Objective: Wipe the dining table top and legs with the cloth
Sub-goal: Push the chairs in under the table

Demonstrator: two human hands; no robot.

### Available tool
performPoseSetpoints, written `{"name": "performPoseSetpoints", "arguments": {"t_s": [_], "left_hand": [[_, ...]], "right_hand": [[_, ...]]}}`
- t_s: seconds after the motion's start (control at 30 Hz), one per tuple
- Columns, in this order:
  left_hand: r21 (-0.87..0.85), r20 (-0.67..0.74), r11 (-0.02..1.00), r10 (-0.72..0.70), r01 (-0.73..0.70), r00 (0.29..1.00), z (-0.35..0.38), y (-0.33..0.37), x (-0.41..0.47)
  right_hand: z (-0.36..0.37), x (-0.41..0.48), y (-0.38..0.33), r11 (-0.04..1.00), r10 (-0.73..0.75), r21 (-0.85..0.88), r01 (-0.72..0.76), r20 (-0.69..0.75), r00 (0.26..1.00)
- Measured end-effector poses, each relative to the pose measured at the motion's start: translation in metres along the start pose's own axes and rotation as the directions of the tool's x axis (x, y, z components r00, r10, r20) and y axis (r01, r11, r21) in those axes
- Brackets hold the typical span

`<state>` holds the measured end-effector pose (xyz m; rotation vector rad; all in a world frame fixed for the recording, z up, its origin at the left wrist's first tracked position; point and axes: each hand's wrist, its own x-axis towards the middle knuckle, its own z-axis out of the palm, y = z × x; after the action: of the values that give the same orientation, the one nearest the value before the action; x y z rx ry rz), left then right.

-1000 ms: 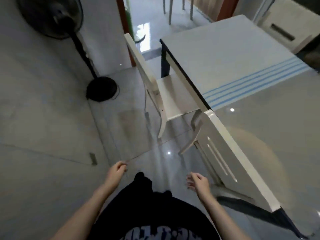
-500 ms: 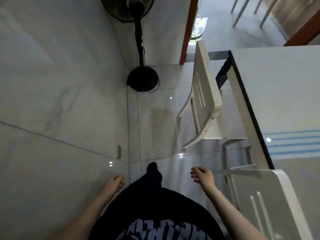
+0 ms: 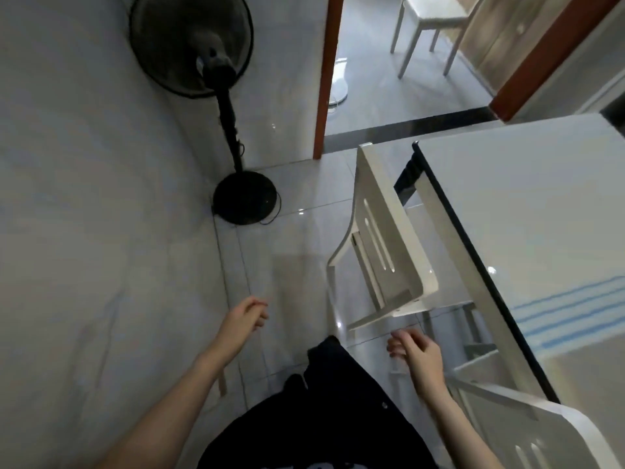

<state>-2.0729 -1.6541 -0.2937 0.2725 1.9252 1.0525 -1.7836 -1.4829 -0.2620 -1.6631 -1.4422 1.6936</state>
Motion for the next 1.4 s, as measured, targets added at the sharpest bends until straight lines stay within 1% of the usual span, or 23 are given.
{"name": "performPoseSetpoints", "arguments": {"t_s": [0.07, 0.1, 0.17, 0.23, 0.27, 0.3, 0.33, 0.37, 0.47, 0.53, 0.57, 0.6, 0.67, 0.73, 0.77, 0.83, 0.9, 0.97, 1.07, 1.17, 1.23, 1.3, 1.4], "left_hand": [[0.052, 0.075, 0.990, 0.128, -0.132, 0.989, 0.009, 0.043, 0.021], [0.080, 0.118, 0.975, 0.198, -0.208, 0.973, 0.015, 0.065, 0.032], [0.174, 0.211, 0.920, 0.314, -0.351, 0.926, 0.030, 0.111, 0.053], [0.256, 0.285, 0.838, 0.412, -0.482, 0.866, 0.047, 0.157, 0.071], [0.289, 0.313, 0.776, 0.477, -0.560, 0.822, 0.057, 0.181, 0.078], [0.331, 0.348, 0.695, 0.538, -0.638, 0.768, 0.068, 0.204, 0.085], [0.390, 0.390, 0.599, 0.581, -0.699, 0.715, 0.079, 0.226, 0.089], [0.446, 0.438, 0.497, 0.604, -0.744, 0.666, 0.089, 0.243, 0.096], [0.527, 0.609, 0.185, 0.599, -0.830, 0.520, 0.112, 0.279, 0.118], [0.518, 0.715, 0.010, 0.543, -0.855, 0.439, 0.124, 0.293, 0.134], [0.506, 0.754, -0.044, 0.507, -0.861, 0.417, 0.130, 0.297, 0.142], [0.498, 0.780, -0.074, 0.474, -0.864, 0.409, 0.134, 0.301, 0.149], [0.484, 0.818, -0.133, 0.420, -0.865, 0.393, 0.140, 0.305, 0.166], [0.455, 0.853, -0.226, 0.389, -0.861, 0.348, 0.144, 0.307, 0.183], [0.436, 0.866, -0.245, 0.375, -0.866, 0.330, 0.145, 0.308, 0.192], [0.392, 0.887, -0.239, 0.354, -0.888, 0.297, 0.146, 0.312, 0.207], [0.339, 0.903, -0.237, 0.354, -0.910, 0.244, 0.145, 0.318, 0.222], [0.287, 0.921, -0.262, 0.341, -0.921, 0.189, 0.145, 0.326, 0.234], [0.214, 0.946, -0.286, 0.298, -0.934, 0.126, 0.150, 0.337, 0.248], [0.149, 0.964, -0.365, 0.262, -0.919, 0.052, 0.157, 0.346, 0.254], [0.120, 0.968, -0.418, 0.252, -0.901, 0.012, 0.161, 0.350, 0.256], [0.087, 0.975, -0.444, 0.221, -0.892, -0.016, 0.166, 0.353, 0.259], [0.061, 0.985, -0.450, 0.174, -0.891, -0.020, 0.174, 0.362, 0.268]], "right_hand": [[0.008, -0.006, -0.052, 0.984, -0.178, 0.002, 0.178, 0.013, 0.984], [0.011, -0.008, -0.076, 0.968, -0.252, 0.005, 0.252, 0.006, 0.968], [0.016, -0.007, -0.117, 0.927, -0.375, -0.041, 0.374, -0.052, 0.925], [0.020, 0.008, -0.140, 0.878, -0.470, -0.176, 0.445, -0.139, 0.872], [0.022, 0.021, -0.147, 0.842, -0.513, -0.294, 0.451, -0.181, 0.839], [0.023, 0.037, -0.150, 0.797, -0.548, -0.422, 0.433, -0.201, 0.812], [0.023, 0.054, -0.149, 0.745, -0.564, -0.536, 0.396, -0.189, 0.804], [0.023, 0.071, -0.147, 0.709, -0.541, -0.618, 0.339, -0.168, 0.824], [0.026, 0.106, -0.135, 0.685, -0.313, -0.721, 0.109, -0.156, 0.937], [0.032, 0.115, -0.129, 0.680, -0.225, -0.732, 0.036, -0.162, 0.961], [0.035, 0.116, -0.129, 0.678, -0.204, -0.735, 0.012, -0.173, 0.963], [0.037, 0.116, -0.130, 0.669, -0.195, -0.743, -0.010, -0.189, 0.962], [0.040, 0.114, -0.131, 0.629, -0.209, -0.776, -0.047, -0.226, 0.951], [0.042, 0.112, -0.129, 0.612, -0.229, -0.788, -0.066, -0.256, 0.939], [0.044, 0.111, -0.128, 0.606, -0.238, -0.792, -0.071, -0.267, 0.934], [0.047, 0.109, -0.126, 0.584, -0.264, -0.806, -0.092, -0.296, 0.918], [0.052, 0.109, -0.124, 0.562, -0.294, -0.815, -0.142, -0.357, 0.886], [0.058, 0.111, -0.123, 0.570, -0.282, -0.786, -0.238, -0.459, 0.842], [0.069, 0.115, -0.125, 0.593, -0.275, -0.723, -0.354, -0.595, 0.755], [0.074, 0.118, -0.127, 0.593, -0.279, -0.684, -0.426, -0.670, 0.688], [0.075, 0.120, -0.126, 0.580, -0.268, -0.672, -0.459, -0.690, 0.672], [0.074, 0.123, -0.125, 0.561, -0.280, -0.670, -0.487, -0.707, 0.649], [0.075, 0.131, -0.130, 0.543, -0.291, -0.655, -0.525, -0.734, 0.614]]}}
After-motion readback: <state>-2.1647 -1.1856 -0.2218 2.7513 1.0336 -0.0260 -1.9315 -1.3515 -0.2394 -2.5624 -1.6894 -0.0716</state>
